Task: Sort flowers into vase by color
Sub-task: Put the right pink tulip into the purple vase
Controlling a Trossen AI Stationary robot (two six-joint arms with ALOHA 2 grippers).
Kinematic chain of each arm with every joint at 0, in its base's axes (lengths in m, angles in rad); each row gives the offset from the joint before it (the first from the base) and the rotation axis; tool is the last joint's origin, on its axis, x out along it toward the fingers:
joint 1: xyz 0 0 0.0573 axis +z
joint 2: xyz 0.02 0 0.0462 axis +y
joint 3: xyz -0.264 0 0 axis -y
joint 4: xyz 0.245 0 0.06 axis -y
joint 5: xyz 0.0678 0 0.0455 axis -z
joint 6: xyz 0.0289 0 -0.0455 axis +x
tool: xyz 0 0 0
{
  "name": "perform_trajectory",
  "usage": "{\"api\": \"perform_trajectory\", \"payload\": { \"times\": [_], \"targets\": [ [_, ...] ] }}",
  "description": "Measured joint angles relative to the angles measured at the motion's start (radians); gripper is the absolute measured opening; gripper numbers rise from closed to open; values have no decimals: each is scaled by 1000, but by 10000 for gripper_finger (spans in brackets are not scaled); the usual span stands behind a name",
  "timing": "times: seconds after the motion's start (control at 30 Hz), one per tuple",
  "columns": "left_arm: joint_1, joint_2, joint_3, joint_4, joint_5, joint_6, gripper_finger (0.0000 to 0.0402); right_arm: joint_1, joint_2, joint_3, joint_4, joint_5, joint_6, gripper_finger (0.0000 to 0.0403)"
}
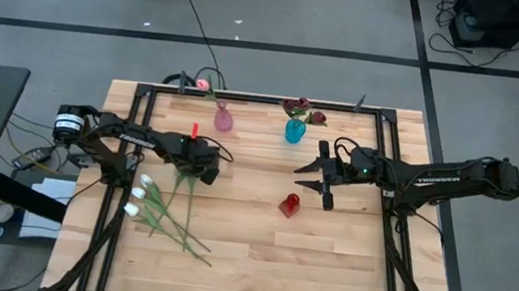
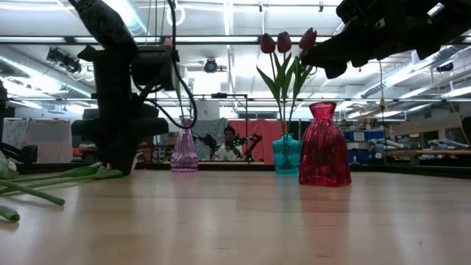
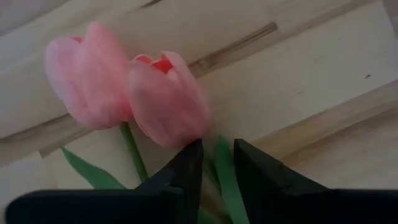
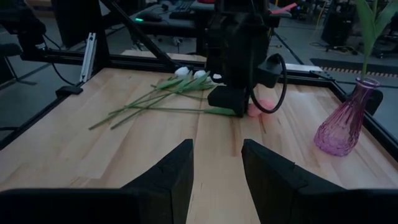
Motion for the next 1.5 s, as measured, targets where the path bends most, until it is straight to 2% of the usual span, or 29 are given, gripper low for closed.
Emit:
{"api": "perform_trajectory", "payload": {
  "times": [0.13,0.37,0.47,0.6,0.83,1.17,1.5],
  "targets": [
    [-8,0,53,-13,11,27,77,0,0,0,2,0,0,149],
    [-26,-4,165,-140,25,32,72,0,0,0,2,-2,4,149],
    [-24,-4,149,-210,29,5,72,0,0,0,2,-3,6,149],
    [-17,-4,99,-210,30,-23,72,0,0,0,2,-3,7,149],
    [-7,-4,40,-99,48,-36,72,0,0,0,2,-3,7,149],
    [3,-11,37,-96,62,-15,74,0,0,0,-1,-3,7,149],
    [11,-47,40,-97,68,-16,130,0,0,0,-3,-2,7,149]
  ]
}}
